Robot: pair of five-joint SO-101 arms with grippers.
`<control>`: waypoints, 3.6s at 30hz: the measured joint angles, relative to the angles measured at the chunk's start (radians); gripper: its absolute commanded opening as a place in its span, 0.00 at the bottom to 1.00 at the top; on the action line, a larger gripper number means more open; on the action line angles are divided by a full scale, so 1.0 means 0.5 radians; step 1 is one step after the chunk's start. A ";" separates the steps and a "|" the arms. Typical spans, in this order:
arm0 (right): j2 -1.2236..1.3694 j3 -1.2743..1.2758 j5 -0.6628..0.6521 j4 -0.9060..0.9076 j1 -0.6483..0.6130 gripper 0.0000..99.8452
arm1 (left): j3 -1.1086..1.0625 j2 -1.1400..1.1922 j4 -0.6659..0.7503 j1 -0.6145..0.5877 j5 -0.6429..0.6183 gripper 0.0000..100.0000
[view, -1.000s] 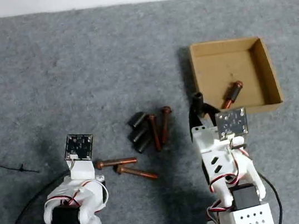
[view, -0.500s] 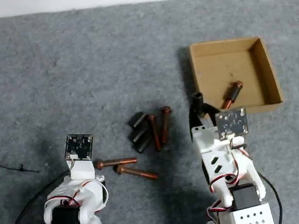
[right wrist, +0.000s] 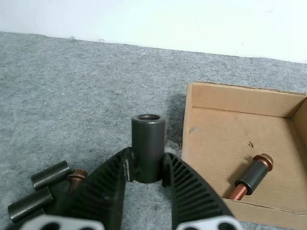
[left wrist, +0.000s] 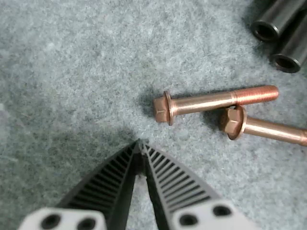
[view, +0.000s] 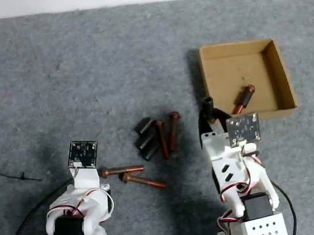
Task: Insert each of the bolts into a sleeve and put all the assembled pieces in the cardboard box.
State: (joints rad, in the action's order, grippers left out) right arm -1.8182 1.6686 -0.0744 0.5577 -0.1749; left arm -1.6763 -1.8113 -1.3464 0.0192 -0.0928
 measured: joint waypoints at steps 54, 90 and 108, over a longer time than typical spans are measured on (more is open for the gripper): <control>0.000 0.000 0.000 0.000 0.000 0.00 | 0.000 0.000 0.000 0.000 0.000 0.01; 0.000 0.000 0.000 0.101 -0.040 0.00 | 0.334 -0.003 0.568 -0.381 0.565 0.01; 0.000 0.000 0.000 0.095 -0.052 0.00 | 1.135 1.746 0.445 -0.377 0.509 0.01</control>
State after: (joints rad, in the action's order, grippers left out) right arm -1.8182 1.6686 -0.0744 0.6053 -0.2010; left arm -1.1086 -0.9383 -1.1239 -0.1695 0.1619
